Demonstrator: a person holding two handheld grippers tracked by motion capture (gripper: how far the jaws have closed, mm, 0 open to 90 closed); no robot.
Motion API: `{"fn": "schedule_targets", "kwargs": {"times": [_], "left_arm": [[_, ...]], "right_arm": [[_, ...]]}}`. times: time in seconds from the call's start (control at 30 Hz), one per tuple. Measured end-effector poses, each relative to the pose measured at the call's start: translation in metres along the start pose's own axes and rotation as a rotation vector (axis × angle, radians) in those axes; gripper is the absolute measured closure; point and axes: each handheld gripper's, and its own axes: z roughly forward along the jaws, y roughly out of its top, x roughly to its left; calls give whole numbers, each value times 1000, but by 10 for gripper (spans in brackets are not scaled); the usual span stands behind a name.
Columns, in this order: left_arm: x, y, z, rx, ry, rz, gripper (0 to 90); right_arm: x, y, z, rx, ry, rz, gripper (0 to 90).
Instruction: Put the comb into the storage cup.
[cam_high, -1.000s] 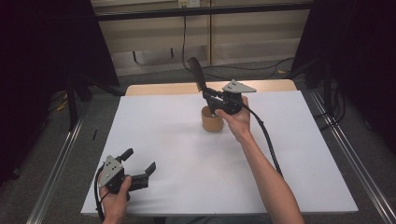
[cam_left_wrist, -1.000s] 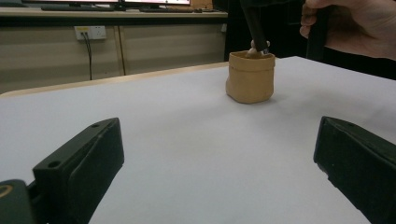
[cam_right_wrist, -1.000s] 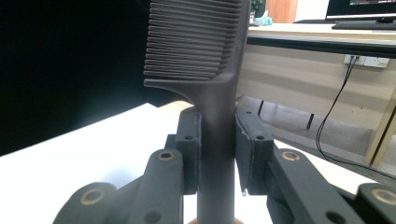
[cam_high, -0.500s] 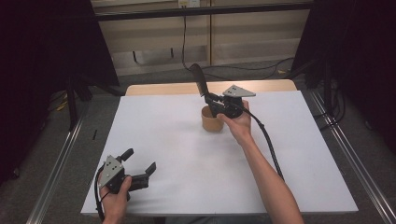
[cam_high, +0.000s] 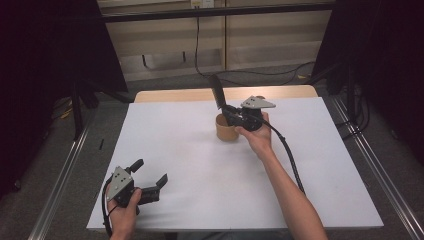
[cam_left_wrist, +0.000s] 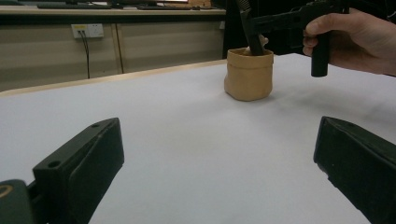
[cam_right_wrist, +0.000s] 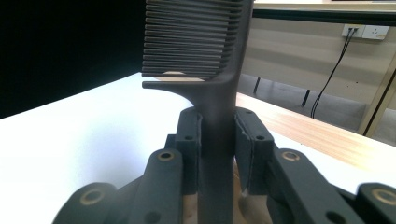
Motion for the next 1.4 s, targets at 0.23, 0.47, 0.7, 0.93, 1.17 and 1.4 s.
{"fn": "schedule_targets", "kwargs": {"times": [0.23,0.47,0.7,0.93,1.17,1.4], "left_arm": [[1,0,0,4,-2,5,18],[1,0,1,3,-2,0,18],[1,0,1,3,-5,2,18],[1,0,0,3,-2,-3,18],[1,0,0,1,-3,-3,18],[1,0,0,2,-3,-3,18]], "right_arm": [[5,-3,-3,17,3,-19,726],[5,-9,-7,25,3,-14,726],[4,-11,-11,33,0,-15,725],[5,-13,-11,51,-8,-8,722],[6,-14,-12,52,-2,-11,712],[7,-13,-14,46,-7,-11,683]]}}
